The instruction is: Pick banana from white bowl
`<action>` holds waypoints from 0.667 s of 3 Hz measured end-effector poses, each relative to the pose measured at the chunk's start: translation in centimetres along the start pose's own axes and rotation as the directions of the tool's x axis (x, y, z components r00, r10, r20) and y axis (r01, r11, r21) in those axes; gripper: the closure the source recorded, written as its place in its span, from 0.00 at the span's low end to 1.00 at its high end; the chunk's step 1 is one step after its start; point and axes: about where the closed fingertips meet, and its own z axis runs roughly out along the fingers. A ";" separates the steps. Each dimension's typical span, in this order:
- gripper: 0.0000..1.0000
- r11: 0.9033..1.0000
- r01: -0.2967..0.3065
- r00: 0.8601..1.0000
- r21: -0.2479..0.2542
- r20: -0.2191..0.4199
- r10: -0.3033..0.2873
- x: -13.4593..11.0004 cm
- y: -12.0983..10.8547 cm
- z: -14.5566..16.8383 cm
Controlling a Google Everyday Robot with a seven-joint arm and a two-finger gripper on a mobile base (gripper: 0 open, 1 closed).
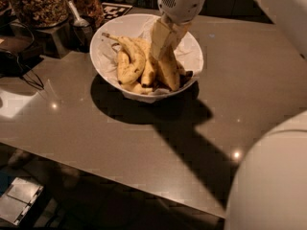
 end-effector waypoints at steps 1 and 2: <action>1.00 0.996 0.081 0.995 -0.028 0.060 -0.079 1.1 1.1 -3.3; 1.00 0.983 0.164 0.981 -0.082 0.114 -0.154 2.1 2.2 -5.9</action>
Offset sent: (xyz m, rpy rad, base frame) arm -0.0784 -0.0241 0.0773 0.1599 0.0190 0.2949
